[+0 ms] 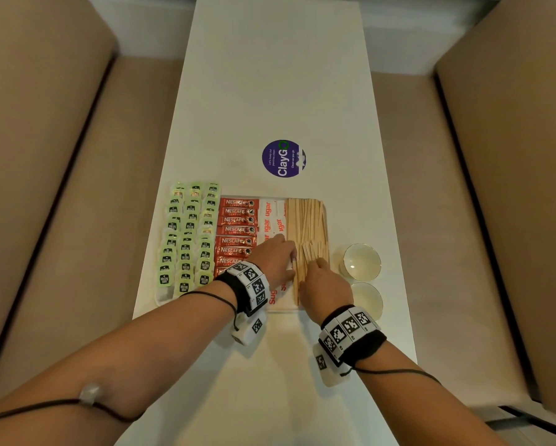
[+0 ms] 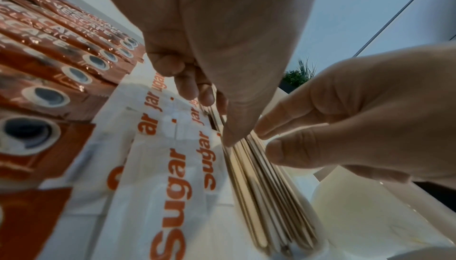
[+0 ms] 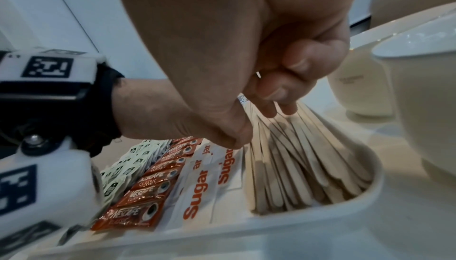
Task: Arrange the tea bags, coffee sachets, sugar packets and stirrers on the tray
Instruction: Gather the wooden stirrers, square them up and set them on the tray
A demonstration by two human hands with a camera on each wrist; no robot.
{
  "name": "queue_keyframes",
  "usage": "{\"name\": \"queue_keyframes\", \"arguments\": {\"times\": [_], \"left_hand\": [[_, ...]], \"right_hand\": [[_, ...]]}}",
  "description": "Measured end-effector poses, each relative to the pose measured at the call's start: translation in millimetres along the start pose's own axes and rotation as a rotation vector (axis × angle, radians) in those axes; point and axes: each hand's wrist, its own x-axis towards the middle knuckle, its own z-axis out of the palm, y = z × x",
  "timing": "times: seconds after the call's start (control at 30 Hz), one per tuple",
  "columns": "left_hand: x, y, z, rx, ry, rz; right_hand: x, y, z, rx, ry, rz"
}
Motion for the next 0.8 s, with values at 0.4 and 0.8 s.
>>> {"name": "queue_keyframes", "arguments": {"times": [0.4, 0.8], "left_hand": [[5, -3, 3, -0.051, 0.077, -0.027], [13, -2, -1, -0.030, 0.101, -0.024]], "right_hand": [[-3, 8, 6, -0.026, -0.025, -0.139], [2, 6, 9, 0.015, 0.019, -0.131]]}}
